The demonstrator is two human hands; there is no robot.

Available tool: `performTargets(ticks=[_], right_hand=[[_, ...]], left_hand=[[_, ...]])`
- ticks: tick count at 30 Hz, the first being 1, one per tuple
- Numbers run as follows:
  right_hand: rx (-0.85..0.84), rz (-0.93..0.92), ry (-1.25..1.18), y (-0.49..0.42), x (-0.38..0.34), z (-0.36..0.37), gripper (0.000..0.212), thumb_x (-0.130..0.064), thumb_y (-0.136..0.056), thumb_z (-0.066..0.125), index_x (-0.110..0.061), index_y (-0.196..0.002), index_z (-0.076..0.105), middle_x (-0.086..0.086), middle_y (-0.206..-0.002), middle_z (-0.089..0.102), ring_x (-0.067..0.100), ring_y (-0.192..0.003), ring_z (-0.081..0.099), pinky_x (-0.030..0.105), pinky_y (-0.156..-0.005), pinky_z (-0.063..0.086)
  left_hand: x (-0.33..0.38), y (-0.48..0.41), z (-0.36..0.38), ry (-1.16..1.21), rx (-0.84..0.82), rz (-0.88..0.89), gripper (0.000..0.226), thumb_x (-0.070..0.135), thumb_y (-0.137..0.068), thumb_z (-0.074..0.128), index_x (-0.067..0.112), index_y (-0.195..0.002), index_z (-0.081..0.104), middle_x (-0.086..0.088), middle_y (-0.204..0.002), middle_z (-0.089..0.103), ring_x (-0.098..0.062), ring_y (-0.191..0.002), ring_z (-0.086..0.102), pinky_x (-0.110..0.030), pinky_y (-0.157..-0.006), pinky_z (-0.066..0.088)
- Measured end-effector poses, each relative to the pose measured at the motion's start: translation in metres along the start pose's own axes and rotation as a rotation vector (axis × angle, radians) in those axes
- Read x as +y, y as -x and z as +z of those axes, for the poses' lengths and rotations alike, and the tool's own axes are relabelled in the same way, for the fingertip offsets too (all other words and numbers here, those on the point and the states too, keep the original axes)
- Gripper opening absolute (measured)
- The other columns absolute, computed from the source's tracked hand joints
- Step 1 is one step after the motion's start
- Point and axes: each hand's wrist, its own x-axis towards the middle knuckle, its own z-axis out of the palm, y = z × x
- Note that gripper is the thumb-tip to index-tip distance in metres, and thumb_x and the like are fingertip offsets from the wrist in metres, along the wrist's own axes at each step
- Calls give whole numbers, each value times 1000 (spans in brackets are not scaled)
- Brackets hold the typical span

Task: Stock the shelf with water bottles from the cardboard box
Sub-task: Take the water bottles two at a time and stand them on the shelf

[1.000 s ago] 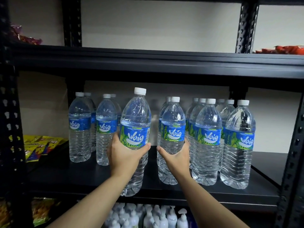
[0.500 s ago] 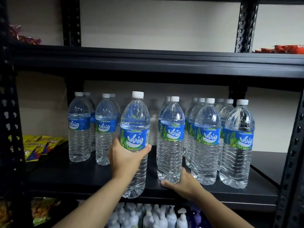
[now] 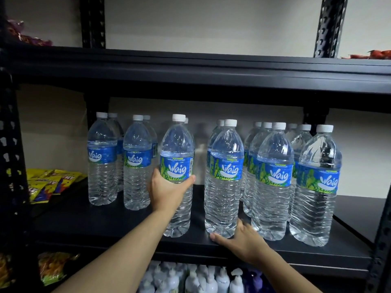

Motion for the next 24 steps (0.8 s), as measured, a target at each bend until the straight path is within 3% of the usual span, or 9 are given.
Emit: performTargets(ticks=[5, 9, 11, 17, 21, 24], right_hand=[[2, 19, -44, -1, 3, 3, 134, -105, -39, 24, -22, -143, 38, 0, -140, 49, 18, -135, 41, 33, -112, 35], [13, 10, -55, 0, 2, 3, 133, -106, -39, 24, -24, -143, 38, -2, -140, 49, 17, -135, 41, 33, -112, 35], [9, 3, -53, 1, 1, 1, 131, -104, -41, 25, -23, -144, 38, -2, -140, 49, 16, -136, 40, 32, -112, 34], [3, 16, -52, 3, -2, -1, 133, -105, -39, 25, -23, -143, 37, -2, -141, 48, 17, -136, 40, 34, -112, 35], [-30, 63, -60, 8, -7, -7, 128, -99, -39, 31, -15, -135, 38, 5, -139, 48, 20, -134, 44, 35, -108, 38], [-28, 80, -74, 8, -8, -7, 116, -97, -48, 43, -16, -131, 40, 5, -137, 49, 20, -132, 45, 34, -106, 39]], left_hand=[[-7, -4, 4, -19, -91, 2, 67, 45, -53, 90, 24, -106, 55, 7, -99, 64, -17, -92, 63, -28, -76, 48], [-20, 3, 0, -62, -209, -45, 87, 48, -59, 88, 26, -129, 41, 10, -117, 50, -14, -111, 50, -34, -96, 42], [-34, 10, -2, -85, -262, -109, 90, 49, -58, 87, 24, -130, 38, 5, -126, 52, -18, -116, 51, -37, -101, 42], [-62, 27, -4, -92, -310, -189, 88, 43, -58, 89, 24, -127, 37, 2, -120, 59, -23, -112, 59, -30, -94, 45], [-65, 24, -7, -68, -377, -177, 77, 37, -59, 91, 32, -118, 42, 12, -104, 63, -11, -94, 61, -19, -75, 44], [-71, 24, -8, -83, -393, -154, 78, 32, -53, 93, 33, -114, 46, 15, -102, 66, -4, -92, 64, -20, -81, 43]])
